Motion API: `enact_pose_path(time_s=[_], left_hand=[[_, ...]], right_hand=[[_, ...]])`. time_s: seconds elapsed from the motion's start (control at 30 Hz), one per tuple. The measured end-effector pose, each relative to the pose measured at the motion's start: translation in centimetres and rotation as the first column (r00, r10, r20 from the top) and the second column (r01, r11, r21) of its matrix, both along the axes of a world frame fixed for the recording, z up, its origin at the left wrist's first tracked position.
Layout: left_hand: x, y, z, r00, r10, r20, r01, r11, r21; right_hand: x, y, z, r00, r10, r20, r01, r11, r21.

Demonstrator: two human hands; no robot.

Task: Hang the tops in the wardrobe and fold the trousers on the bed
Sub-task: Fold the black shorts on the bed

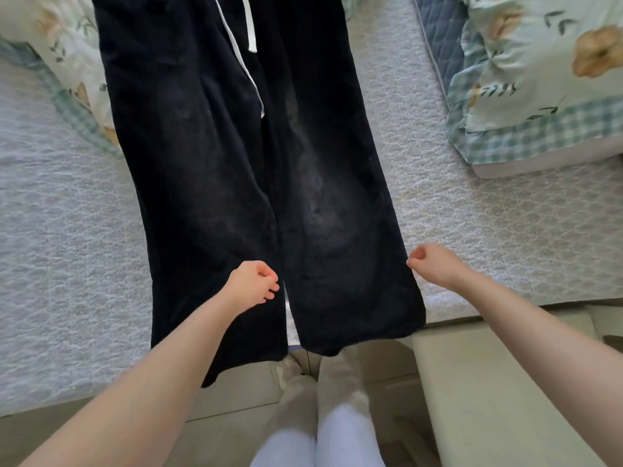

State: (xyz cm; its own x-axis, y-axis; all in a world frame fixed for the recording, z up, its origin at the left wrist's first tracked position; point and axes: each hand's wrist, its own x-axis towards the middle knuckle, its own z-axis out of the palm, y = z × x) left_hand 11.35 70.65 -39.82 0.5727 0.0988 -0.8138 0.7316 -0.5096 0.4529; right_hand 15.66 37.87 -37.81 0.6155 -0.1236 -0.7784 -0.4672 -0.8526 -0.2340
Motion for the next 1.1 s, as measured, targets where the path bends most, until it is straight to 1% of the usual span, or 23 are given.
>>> enact_pose_path(time_s=[0.17, 0.27, 0.47, 0.53, 0.63, 0.77, 0.83, 0.97, 1.03, 1.1], left_hand=[[8.8, -1.0, 0.6, 0.993, -0.025, 0.115, 0.026, 1.000, -0.004], [13.5, -1.8, 0.5, 0.984, -0.074, 0.160, 0.071, 0.997, 0.025], [20.9, -3.6, 0.1, 0.956, -0.179, 0.233, 0.164, 0.983, 0.080], [22.9, -4.1, -0.2, 0.954, -0.171, 0.247, 0.158, 0.985, 0.071], [25.2, -4.8, -0.6, 0.955, -0.161, 0.248, 0.150, 0.987, 0.062], [27.1, -5.9, -0.8, 0.930, -0.196, 0.310, 0.172, 0.980, 0.101], [28.1, -6.6, -0.8, 0.915, -0.203, 0.349, 0.173, 0.978, 0.115], [29.9, -8.6, 0.1, 0.908, -0.213, 0.361, 0.188, 0.977, 0.103], [30.6, -9.8, 0.7, 0.921, -0.196, 0.338, 0.167, 0.980, 0.113], [31.3, -11.1, 1.2, 0.948, -0.143, 0.285, 0.104, 0.984, 0.146]], right_hand=[[8.8, 3.0, 0.7, 0.994, 0.051, 0.099, -0.057, 0.997, 0.059], [14.2, 4.7, 0.9, 0.990, 0.058, 0.125, -0.069, 0.994, 0.082], [23.8, 6.4, -0.3, 0.990, 0.026, 0.137, -0.042, 0.993, 0.114], [26.6, 6.6, -1.1, 0.991, -0.043, 0.127, 0.021, 0.986, 0.166], [30.1, 7.0, -2.3, 0.980, -0.174, 0.100, 0.139, 0.947, 0.289], [33.5, 8.0, -2.8, 0.939, -0.341, 0.033, 0.291, 0.844, 0.450], [34.8, 8.8, -2.5, 0.934, -0.355, 0.040, 0.289, 0.818, 0.497], [36.6, 10.2, -1.2, 0.933, -0.331, 0.139, 0.190, 0.784, 0.591], [37.2, 10.9, -0.3, 0.939, -0.309, 0.151, 0.151, 0.764, 0.627], [37.8, 11.7, 0.5, 0.942, -0.306, 0.137, 0.146, 0.741, 0.655]])
